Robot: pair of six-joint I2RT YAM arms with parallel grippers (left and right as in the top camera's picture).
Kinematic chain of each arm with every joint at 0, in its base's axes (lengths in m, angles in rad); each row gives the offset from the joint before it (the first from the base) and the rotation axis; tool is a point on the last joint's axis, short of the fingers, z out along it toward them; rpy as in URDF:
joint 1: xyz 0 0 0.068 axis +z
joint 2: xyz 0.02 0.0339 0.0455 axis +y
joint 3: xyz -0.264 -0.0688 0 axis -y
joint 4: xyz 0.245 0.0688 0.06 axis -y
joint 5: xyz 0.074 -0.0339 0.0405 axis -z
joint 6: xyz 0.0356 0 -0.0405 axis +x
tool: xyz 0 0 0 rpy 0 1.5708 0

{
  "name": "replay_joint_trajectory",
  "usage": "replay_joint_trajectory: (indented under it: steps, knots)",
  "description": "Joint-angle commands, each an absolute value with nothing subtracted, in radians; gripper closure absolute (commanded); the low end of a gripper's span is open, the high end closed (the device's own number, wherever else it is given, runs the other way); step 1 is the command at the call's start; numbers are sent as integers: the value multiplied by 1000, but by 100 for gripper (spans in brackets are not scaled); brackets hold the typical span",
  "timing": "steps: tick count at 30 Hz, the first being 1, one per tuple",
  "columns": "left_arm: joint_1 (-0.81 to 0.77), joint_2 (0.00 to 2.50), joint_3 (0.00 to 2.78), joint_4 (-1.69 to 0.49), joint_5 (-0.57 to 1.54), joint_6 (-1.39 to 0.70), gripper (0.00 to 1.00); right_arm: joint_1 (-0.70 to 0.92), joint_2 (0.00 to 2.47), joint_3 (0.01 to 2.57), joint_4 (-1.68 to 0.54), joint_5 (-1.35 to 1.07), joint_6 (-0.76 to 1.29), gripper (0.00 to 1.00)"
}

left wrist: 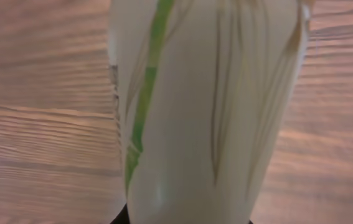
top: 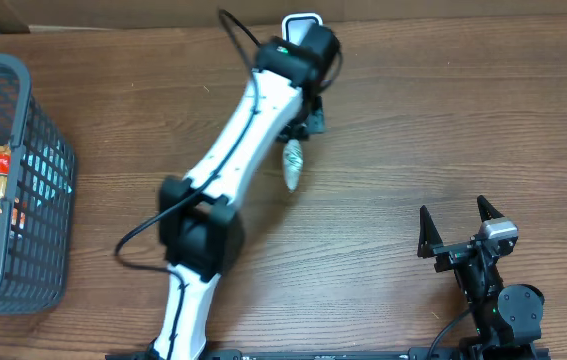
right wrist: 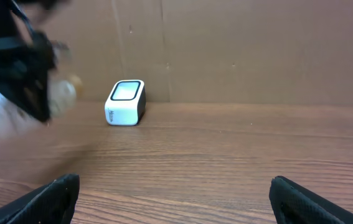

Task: Scan the item barcode
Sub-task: 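Carry the white bottle to the scanner and hold it before it, then lower the white bottle onto the table center and release it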

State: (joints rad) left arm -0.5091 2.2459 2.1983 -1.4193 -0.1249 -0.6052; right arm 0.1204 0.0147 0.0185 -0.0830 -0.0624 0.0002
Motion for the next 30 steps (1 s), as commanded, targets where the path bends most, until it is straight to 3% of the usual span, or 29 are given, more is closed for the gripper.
replay_joint_trajectory:
  steps: [1,16,17,19,20,21,22,30]
  knots:
    - [-554,2326,2200,-1402,-186,-787,96,124,3,8,-79,-56,3,0]
    - [-733,2475,2201,-1360,-236,-776,93,124,3,8,-79,-57,3,0]
    - [-740,2475,2201,-1359,-236,-761,85,124,3,8,-79,-57,3,0]
    - [-752,2475,2201,-1356,-237,-748,39,124,3,8,-79,-57,3,0]
    - [-753,2475,2201,-1351,-236,-748,24,124,3,8,-79,-57,3,0]
    - [-753,2475,2201,-1340,-234,-748,20,124,3,8,-79,-56,3,0]
    - [-753,2475,2201,-1331,-237,-719,4,124,3,8,-79,-56,3,0]
    - [-701,2466,2315,-1373,-243,-569,0,124,3,8,-79,-56,3,0]
